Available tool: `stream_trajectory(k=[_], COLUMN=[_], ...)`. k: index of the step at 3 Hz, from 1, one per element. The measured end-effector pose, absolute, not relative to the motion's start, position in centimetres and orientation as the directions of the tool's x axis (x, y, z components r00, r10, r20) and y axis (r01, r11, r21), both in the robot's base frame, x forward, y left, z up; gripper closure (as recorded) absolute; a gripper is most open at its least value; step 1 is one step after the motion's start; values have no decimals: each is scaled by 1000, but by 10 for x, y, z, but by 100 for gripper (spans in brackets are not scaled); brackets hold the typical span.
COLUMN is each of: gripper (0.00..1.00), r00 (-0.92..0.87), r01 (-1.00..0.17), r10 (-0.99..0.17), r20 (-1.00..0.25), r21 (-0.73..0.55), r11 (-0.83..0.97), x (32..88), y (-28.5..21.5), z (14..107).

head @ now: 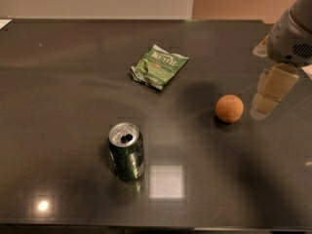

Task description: Move orange near green jalapeno chip bag

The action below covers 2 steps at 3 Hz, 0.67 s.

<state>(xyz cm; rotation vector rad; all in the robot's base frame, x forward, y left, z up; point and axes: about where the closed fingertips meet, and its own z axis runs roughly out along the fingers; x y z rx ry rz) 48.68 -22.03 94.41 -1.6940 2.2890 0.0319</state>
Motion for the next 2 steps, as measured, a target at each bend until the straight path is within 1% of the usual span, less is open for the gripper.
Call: stream_trajectory(k=[2], gripper=[0], r00=[-290], r01=[-941], r10=[-920], r20=[-263], r21=[-95], r11=[324], x=[515], y=[-224], z=[905])
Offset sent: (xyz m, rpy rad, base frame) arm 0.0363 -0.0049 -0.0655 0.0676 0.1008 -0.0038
